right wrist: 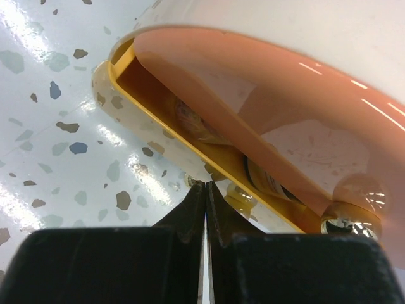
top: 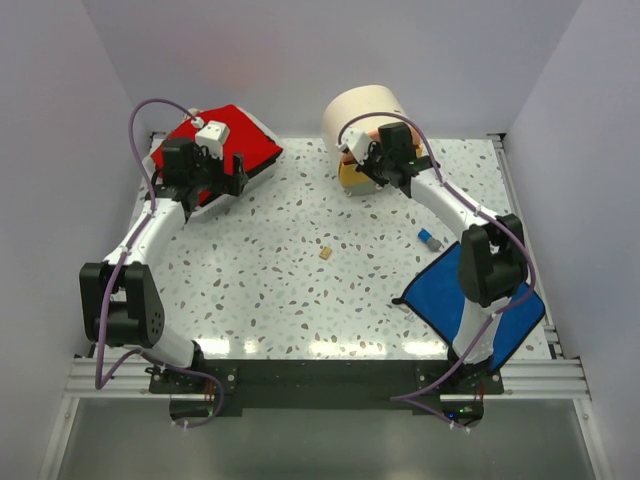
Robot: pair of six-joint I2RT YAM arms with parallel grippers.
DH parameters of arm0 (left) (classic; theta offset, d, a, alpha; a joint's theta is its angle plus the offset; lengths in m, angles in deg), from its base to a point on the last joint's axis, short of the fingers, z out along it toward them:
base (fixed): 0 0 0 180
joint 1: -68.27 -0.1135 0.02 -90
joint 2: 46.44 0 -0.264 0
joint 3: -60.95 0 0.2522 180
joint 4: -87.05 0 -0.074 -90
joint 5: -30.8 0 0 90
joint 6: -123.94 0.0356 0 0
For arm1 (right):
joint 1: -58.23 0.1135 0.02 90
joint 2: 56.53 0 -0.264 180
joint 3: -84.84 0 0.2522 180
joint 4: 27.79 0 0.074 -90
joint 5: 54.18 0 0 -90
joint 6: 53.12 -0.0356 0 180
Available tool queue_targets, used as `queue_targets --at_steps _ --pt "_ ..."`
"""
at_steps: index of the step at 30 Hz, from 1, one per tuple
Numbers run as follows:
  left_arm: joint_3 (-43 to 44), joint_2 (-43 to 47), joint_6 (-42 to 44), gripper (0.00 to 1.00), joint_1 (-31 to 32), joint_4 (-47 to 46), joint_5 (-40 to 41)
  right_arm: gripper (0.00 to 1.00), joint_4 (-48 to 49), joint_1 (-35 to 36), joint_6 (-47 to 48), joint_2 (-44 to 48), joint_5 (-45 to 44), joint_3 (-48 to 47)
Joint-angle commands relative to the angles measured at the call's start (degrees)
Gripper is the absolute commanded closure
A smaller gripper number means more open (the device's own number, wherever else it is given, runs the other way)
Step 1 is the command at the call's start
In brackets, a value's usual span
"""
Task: Sort the stationery into containers
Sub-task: Close the drawer in the storage box.
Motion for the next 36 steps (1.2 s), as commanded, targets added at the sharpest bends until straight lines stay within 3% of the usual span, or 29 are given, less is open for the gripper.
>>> queue_targets --at_steps 1,26,34,35,36 --pt "0.8 1.5 1.1 0.02 0.3 -1.2 0.1 1.00 4.6 0.0 2.4 2.3 -2.8 0.5" --pt "0.1 1.8 0.8 0.02 0.4 -1.5 -0.4 1.00 8.0 -0.1 -1.6 -0.2 -3.0 -2.3" --pt "-0.4 2.6 0.7 0.02 0.4 -1.3 -0.5 1.00 3.0 -0.2 -4.5 5.2 -3.7 -1.2" --pt "-0.7 2.7 0.7 0.02 0.4 -1.5 -0.3 0.97 1.6 -0.2 -5.1 8.5 -3.7 -0.8" --pt "-0.8 2.9 0.7 0.02 0.4 -1.6 -0.2 0.70 1.5 -0.6 -7.6 10.4 -3.7 -0.2"
